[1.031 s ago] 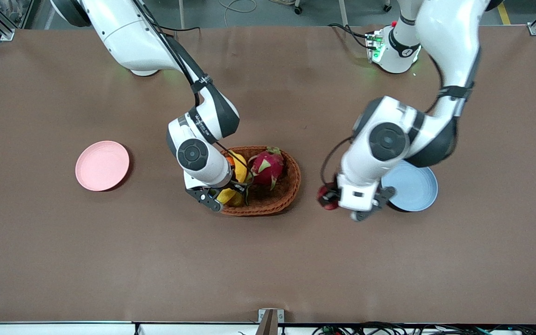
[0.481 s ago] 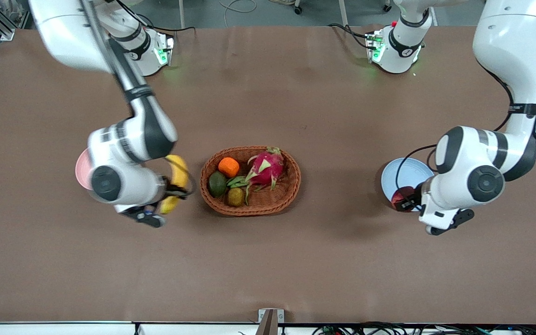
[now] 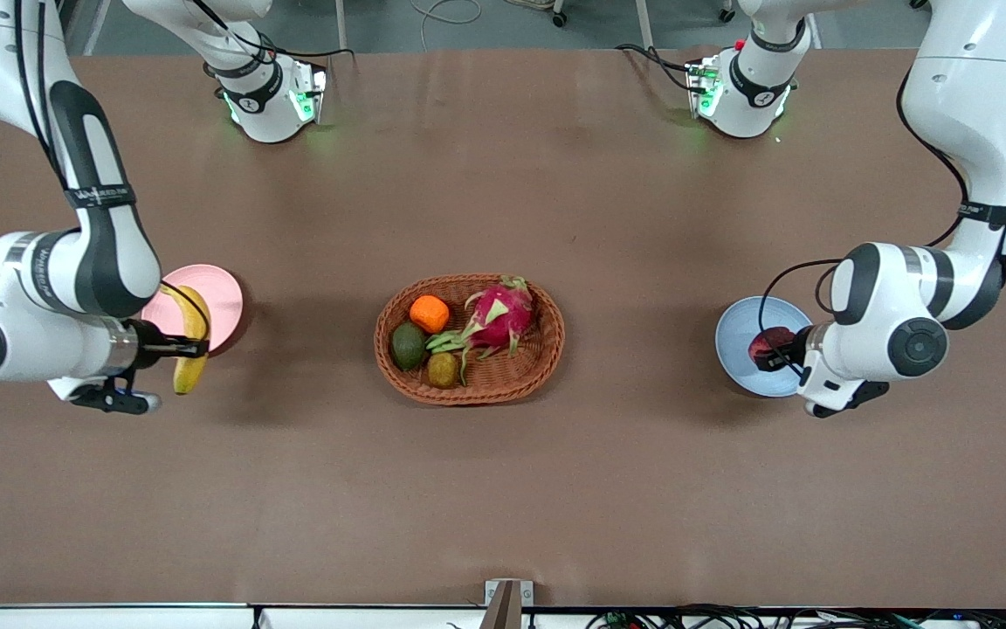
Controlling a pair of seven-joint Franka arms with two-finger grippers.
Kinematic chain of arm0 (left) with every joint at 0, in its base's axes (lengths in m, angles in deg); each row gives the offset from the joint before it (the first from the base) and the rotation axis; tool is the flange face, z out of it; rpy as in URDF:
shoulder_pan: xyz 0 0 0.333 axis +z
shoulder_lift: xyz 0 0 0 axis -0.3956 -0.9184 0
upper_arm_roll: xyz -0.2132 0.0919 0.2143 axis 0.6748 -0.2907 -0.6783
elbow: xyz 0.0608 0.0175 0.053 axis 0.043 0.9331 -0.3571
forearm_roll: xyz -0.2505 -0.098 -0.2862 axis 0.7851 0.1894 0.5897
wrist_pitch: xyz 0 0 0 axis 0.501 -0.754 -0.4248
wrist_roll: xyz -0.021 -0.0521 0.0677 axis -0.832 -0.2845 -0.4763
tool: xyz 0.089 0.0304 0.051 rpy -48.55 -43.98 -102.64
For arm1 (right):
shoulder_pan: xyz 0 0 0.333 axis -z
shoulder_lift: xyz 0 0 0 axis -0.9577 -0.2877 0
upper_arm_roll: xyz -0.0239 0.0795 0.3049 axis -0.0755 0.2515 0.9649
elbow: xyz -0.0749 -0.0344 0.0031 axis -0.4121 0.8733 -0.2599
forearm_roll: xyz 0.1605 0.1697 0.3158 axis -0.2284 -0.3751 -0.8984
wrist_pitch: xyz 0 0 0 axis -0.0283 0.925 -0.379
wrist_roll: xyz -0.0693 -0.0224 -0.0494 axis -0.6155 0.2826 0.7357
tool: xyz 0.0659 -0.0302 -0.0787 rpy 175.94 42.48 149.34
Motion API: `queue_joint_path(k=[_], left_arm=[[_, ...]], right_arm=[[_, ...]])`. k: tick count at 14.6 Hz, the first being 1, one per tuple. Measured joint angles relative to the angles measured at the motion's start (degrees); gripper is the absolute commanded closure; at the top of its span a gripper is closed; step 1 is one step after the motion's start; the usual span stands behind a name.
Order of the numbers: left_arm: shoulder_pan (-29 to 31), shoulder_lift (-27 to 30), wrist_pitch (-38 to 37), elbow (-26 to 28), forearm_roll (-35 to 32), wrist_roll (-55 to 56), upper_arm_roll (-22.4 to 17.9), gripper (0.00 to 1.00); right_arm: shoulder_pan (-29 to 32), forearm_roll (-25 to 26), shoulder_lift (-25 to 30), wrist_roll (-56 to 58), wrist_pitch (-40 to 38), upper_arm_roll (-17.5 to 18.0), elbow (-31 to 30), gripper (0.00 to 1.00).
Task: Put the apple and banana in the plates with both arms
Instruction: 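Lower the apple onto the blue plate and open the left gripper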
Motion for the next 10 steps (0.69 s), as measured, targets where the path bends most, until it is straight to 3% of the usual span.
queue_joint_path(k=[2,3,7,10], left_arm=[[0.03,-0.03,0.6,0.94,0.0,0.0,0.0,0.06],[0.03,0.0,0.76,0.94,0.0,-0.01,0.0,0.0],[0.02,2.3,0.83,0.02,0.0,-0.07,0.54,0.0],[-0.01,8.95,-3.79,-2.64,0.0,-0.08,1.23,0.0]], right_arm=[[3.15,0.48,1.31,5.24,1.2,0.01,-3.7,0.78],[4.39,0.57,1.68,7.24,1.39,0.0,-4.8,0.78],[5.4,2.07,3.24,9.02,6.52,0.48,-10.43,0.76],[5.03,2.35,5.22,9.02,14.29,0.97,-16.82,0.74]])
